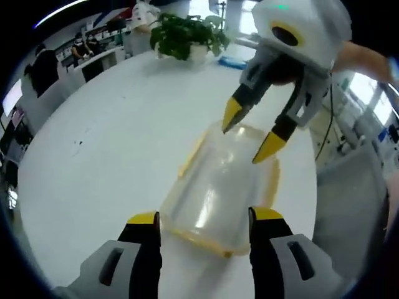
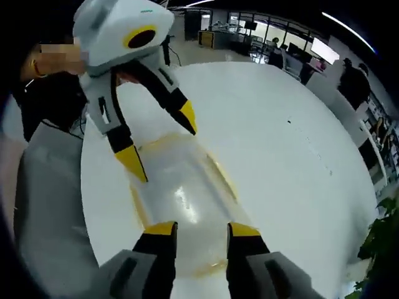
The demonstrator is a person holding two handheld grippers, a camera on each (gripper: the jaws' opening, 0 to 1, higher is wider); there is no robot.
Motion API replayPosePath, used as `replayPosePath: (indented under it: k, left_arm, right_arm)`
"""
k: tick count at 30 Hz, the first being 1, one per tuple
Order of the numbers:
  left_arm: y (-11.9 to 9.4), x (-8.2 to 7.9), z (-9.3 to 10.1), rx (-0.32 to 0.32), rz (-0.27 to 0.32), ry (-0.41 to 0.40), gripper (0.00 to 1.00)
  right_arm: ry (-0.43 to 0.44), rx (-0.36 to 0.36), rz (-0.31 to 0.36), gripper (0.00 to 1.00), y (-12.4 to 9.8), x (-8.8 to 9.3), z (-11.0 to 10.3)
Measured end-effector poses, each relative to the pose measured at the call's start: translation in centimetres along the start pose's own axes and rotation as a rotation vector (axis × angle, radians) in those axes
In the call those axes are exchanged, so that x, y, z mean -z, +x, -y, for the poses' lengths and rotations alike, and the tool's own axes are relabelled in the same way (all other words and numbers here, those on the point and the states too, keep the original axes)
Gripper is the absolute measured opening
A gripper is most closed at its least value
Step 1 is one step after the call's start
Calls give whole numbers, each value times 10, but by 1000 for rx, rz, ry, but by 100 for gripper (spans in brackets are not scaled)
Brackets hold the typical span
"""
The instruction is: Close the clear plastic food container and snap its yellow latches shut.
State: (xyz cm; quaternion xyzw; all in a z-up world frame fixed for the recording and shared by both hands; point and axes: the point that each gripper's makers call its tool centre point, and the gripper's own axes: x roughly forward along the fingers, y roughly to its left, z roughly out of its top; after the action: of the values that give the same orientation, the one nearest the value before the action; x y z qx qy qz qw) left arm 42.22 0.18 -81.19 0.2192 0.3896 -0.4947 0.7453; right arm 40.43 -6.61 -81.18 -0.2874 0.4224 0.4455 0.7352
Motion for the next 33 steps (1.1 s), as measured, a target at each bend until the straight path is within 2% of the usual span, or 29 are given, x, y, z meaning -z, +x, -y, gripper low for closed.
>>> replayPosePath:
  k: [4, 6, 8, 11, 13, 15, 18, 22, 27, 30, 33]
  left_arm:
    - [0, -1, 6, 15, -5, 22, 50]
    - [-1, -3, 4, -3, -12, 62, 50]
    - [-1, -4, 5, 0, -14, 63, 49]
    - [-3, -10, -2, -27, -7, 107, 36]
    - [-3, -9, -1, -14, -14, 98, 30]
    - [-2, -11, 4, 32, 6, 67, 35]
    - [-3, -14, 7, 34, 14, 110, 34]
    - [-3, -29, 19, 89, 93, 60, 35]
    - [0, -26, 22, 78, 72, 101, 36]
    - [3, -23, 19, 60, 65, 95, 35]
    - [4, -23, 22, 76, 74, 96, 36]
  right_arm:
    - [-24, -8, -6, 23, -1, 1, 0]
    - [-22, -19, -1, 24, -1, 1, 1]
    - [-24, -26, 2, 25, -1, 1, 2]
    - [-57, -41, 5, 27, 0, -1, 3]
    - [-71, -47, 7, 29, 0, -2, 5]
    - [-92, -55, 8, 31, 0, -2, 6]
    - [-124, -70, 6, 31, 0, -3, 6]
    - [-110, -96, 34, 32, 5, -12, 4]
    - [-113, -107, 41, 32, 8, -18, 1]
    - [-113, -115, 52, 33, 10, -21, 1]
    - [-119, -114, 52, 35, 10, -22, 2]
